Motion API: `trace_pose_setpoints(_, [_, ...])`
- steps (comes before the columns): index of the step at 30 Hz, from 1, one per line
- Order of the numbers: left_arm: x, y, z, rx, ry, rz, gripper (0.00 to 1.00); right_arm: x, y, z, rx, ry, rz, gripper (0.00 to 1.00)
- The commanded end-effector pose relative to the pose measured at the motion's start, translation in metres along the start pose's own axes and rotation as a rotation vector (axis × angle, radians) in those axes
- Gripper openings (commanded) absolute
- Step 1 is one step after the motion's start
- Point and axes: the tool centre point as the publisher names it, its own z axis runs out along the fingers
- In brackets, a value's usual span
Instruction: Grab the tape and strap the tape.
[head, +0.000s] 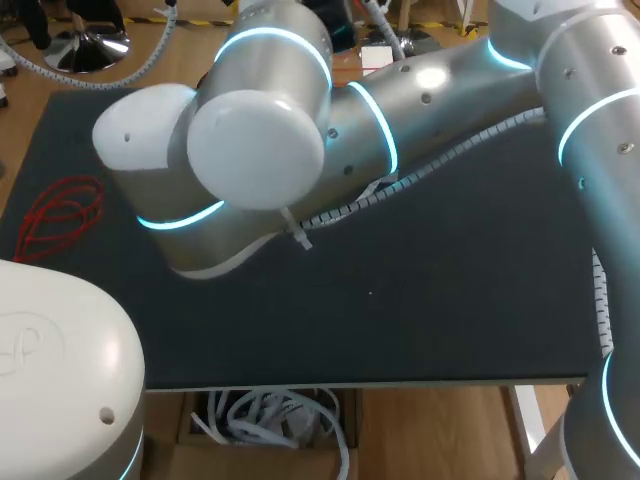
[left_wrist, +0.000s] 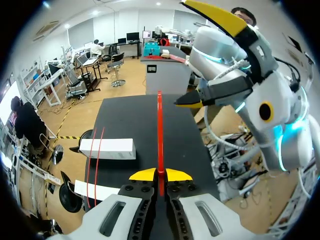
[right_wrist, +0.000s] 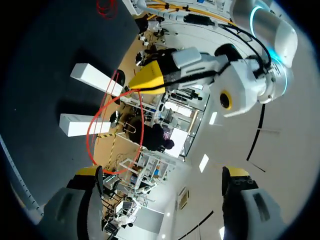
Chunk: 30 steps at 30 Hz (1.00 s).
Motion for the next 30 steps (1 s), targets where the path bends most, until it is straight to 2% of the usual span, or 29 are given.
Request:
trace_pose_setpoints(1, [0.0,0.0,-0.001,-0.003,0.001,-0.001,0.0,-0.007,-0.025,0.003,-0.017,0.01,0.008,1.0])
trace_pose_setpoints(10, [0.0,0.0,-0.001,-0.003,0.001,-0.001,0.0,-0.01,-0.073,0.007,0.013,0.009,0.023,1.0])
trace_pose_setpoints(17, [0.0,0.0,-0.001,-0.003,0.001,-0.001,0.0,-0.011,-0.11,0.021,0.051,-0.001,0.008,1.0])
trace_pose_setpoints(22, [0.0,0.0,-0.001,-0.003,0.001,-0.001,0.0,-0.013,-0.119,0.028,0.064,-0.008,0.008,1.0])
trace_pose_setpoints(28, [0.0,0.0,-0.001,-0.003,0.001,-0.001,0.0,-0.015,-0.115,0.027,0.046,-0.004,0.006,1.0])
trace_pose_setpoints(30, [-0.001,0.013,0.003,-0.005,0.009,-0.052,0.0,-0.015,-0.115,0.027,0.046,-0.004,0.006,1.0])
